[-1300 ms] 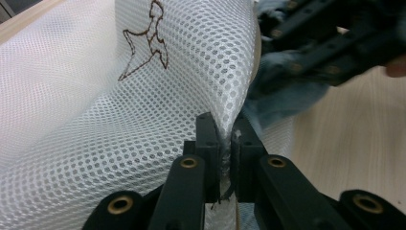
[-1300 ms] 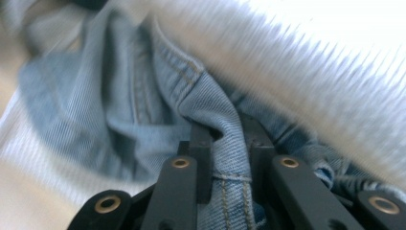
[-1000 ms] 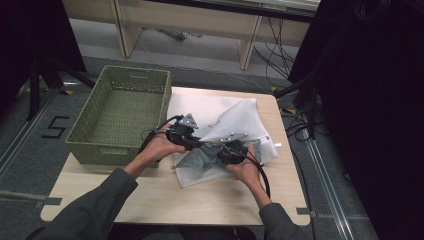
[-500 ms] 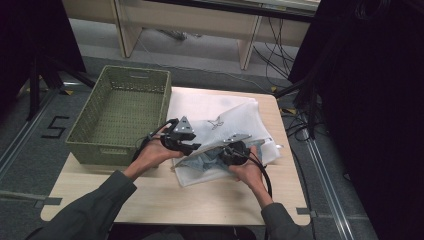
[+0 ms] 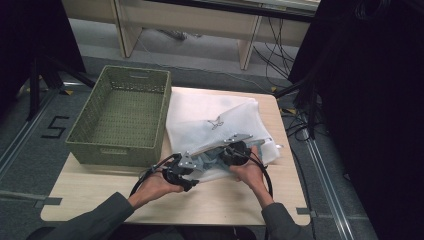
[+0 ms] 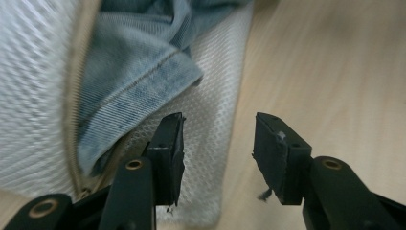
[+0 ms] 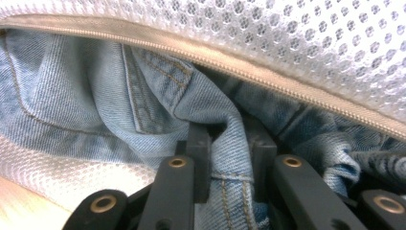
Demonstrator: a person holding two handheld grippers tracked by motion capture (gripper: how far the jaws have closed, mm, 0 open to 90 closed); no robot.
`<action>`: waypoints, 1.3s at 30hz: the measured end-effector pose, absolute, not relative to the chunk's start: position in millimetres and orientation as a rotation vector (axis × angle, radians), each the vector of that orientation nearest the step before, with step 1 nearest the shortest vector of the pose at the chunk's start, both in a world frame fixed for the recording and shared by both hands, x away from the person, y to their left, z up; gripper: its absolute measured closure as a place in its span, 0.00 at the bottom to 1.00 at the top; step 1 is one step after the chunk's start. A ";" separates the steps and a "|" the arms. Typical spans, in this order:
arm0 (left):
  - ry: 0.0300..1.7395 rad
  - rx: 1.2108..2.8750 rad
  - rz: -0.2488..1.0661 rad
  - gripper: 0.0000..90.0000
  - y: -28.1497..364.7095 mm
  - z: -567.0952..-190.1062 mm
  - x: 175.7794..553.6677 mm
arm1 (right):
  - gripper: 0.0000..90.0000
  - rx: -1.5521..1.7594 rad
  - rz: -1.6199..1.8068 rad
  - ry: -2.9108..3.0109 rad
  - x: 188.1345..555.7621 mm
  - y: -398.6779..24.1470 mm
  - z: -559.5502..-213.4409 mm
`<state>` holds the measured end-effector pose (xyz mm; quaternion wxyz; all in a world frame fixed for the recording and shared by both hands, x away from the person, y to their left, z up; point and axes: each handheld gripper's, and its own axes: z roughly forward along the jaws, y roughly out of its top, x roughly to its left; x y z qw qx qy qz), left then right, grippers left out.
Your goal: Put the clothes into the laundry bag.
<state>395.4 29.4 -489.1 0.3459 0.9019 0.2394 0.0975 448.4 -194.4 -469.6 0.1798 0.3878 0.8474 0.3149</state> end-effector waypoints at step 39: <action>0.608 2.431 0.107 0.91 67.9 -498.8 387.6 | 0.66 1.043 0.821 2.353 459.5 -170.9 -465.4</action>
